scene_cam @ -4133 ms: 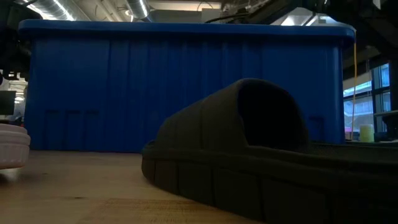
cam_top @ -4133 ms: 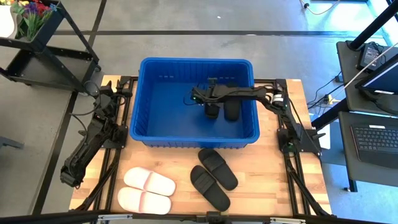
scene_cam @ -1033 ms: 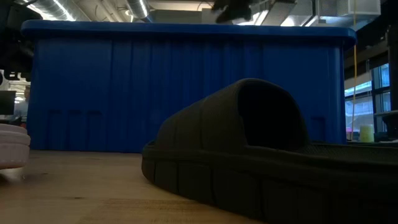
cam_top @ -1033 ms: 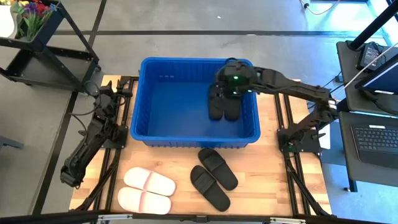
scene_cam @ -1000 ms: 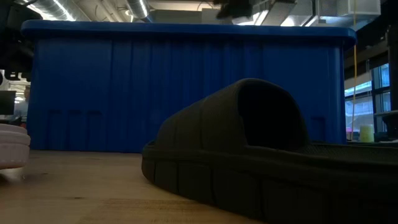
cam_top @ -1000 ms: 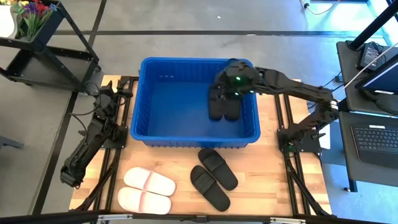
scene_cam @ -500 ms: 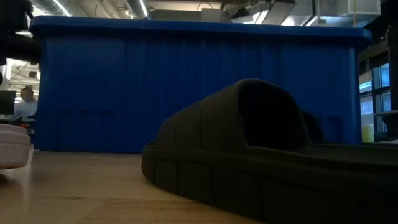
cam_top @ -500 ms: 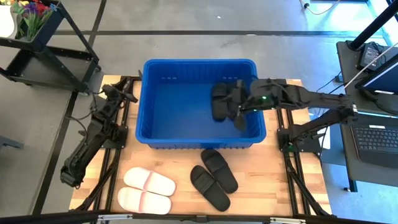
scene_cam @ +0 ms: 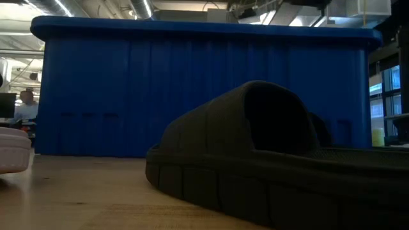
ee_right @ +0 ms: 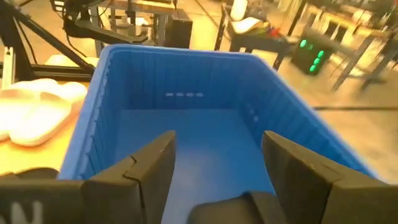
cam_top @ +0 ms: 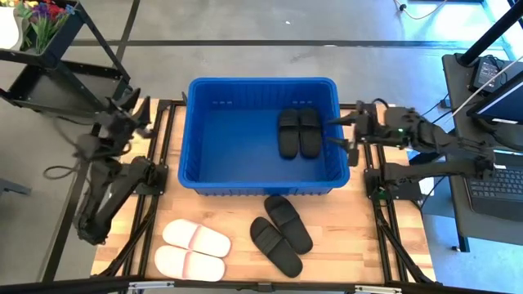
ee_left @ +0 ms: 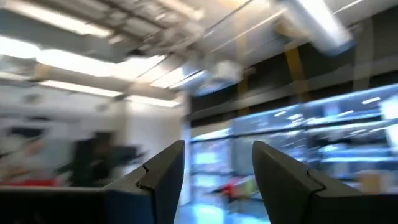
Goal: Pick and place slides into bin
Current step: Put the right pink slide into the blue container
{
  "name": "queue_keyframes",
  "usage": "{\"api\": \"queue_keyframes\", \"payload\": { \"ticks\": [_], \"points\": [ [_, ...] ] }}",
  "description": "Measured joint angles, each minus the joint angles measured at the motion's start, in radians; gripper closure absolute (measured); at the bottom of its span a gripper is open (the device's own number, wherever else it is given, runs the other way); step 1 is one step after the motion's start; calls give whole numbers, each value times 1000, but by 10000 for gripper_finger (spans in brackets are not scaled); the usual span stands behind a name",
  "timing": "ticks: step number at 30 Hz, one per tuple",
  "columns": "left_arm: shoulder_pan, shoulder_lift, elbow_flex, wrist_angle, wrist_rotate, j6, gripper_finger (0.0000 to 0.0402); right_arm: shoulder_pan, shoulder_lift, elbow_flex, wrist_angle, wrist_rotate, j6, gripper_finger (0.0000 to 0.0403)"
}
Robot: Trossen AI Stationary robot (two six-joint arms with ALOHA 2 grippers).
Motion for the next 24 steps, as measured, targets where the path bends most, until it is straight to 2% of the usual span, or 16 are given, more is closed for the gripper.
{"api": "queue_keyframes", "payload": {
  "ticks": [3,5,10,15,20,24],
  "points": [
    [0,54,122,-32,149,-9,218,-34,-99,-52,9,30,-29,164],
    [4,101,198,-71,212,-19,218,-56,-160,-76,14,73,-30,164],
    [26,223,351,-167,261,-30,218,-94,-300,-127,41,170,10,164],
    [38,337,425,-189,333,-39,218,-112,-402,-204,37,188,48,164],
    [15,425,470,-186,337,-38,218,-119,-480,-294,36,199,76,164],
    [-30,491,517,-182,328,-5,218,-119,-544,-355,36,276,76,164]
  ]
}}
